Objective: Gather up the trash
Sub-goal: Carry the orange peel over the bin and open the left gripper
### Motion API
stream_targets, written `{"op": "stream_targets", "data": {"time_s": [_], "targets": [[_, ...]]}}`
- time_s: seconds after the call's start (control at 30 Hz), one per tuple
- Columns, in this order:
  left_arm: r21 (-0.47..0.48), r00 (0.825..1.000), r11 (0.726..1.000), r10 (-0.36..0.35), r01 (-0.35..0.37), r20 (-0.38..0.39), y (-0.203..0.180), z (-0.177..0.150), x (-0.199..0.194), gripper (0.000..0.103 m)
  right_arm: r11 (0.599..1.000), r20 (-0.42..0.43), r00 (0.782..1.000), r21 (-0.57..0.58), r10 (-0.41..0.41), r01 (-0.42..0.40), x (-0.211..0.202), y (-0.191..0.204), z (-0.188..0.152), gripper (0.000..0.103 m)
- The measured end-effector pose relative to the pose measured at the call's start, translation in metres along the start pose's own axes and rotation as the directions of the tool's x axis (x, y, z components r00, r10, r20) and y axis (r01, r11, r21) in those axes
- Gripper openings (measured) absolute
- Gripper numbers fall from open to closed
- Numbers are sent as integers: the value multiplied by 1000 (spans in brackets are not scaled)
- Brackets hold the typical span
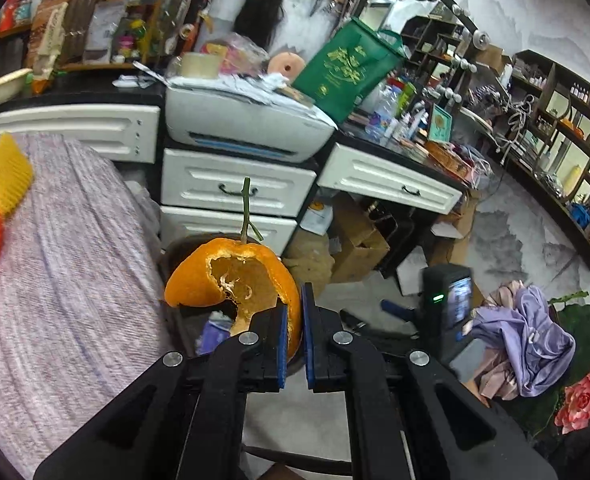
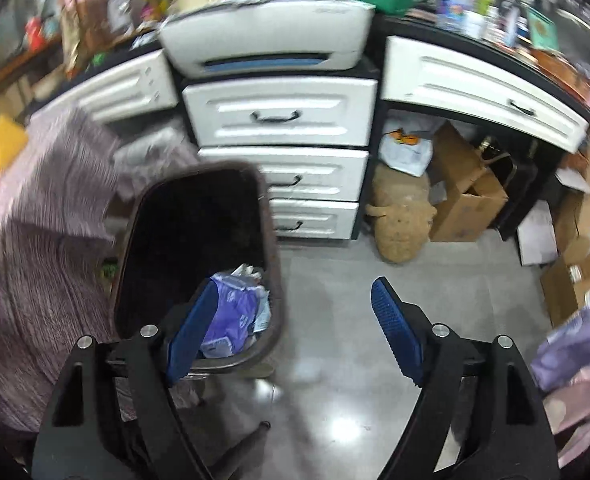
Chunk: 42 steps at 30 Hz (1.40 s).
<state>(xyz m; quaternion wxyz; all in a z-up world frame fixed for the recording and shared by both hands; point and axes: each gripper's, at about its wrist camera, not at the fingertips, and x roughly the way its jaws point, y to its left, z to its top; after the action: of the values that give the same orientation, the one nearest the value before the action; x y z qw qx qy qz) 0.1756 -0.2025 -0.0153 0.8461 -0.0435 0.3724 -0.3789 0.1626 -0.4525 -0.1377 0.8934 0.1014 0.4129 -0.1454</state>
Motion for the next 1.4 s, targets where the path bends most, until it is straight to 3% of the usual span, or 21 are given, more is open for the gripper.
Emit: {"op": "stream_targets", "data": {"time_s": [0.23, 0.47, 0.87, 1.0, 1.03, 1.1, 1.13, 1.17, 1.4], "targets": [[24, 998, 1000, 4, -3, -58, -9, -1, 34, 7, 994, 41, 999, 106, -12, 8, -25, -38, -4, 81], [31, 988, 999, 24, -20, -151, -10, -6, 82, 7, 991, 39, 999, 133, -11, 6, -26, -53, -7, 81], [29, 950, 997, 77, -71, -304, -3, -20, 147, 7, 991, 19, 1000, 135, 0, -2, -21, -52, -14, 81], [32, 928, 995, 98, -93, -359, -2, -24, 160, 10, 991, 12, 1000, 135, 1, -3, -18, -51, -14, 81], [28, 921, 994, 105, -102, -375, 0, -26, 163, 16, 991, 10, 1000, 136, 2, -3, -18, -51, -14, 81], [9, 904, 995, 95, -100, -417, 3, -31, 169, 39, 990, 8, 1000, 140, 4, -5, -17, -51, -14, 81], [0, 897, 994, 95, -105, -431, 5, -33, 171, 57, 990, 8, 1000, 142, 5, -6, -17, -51, -14, 81], [-7, 896, 994, 97, -111, -434, 6, -35, 170, 65, 990, 8, 1000, 144, 5, -6, -18, -51, -14, 81], [35, 927, 994, 109, -104, -359, -5, -31, 144, 81, 988, 17, 1000, 156, 9, -11, -21, -52, -13, 81]]}}
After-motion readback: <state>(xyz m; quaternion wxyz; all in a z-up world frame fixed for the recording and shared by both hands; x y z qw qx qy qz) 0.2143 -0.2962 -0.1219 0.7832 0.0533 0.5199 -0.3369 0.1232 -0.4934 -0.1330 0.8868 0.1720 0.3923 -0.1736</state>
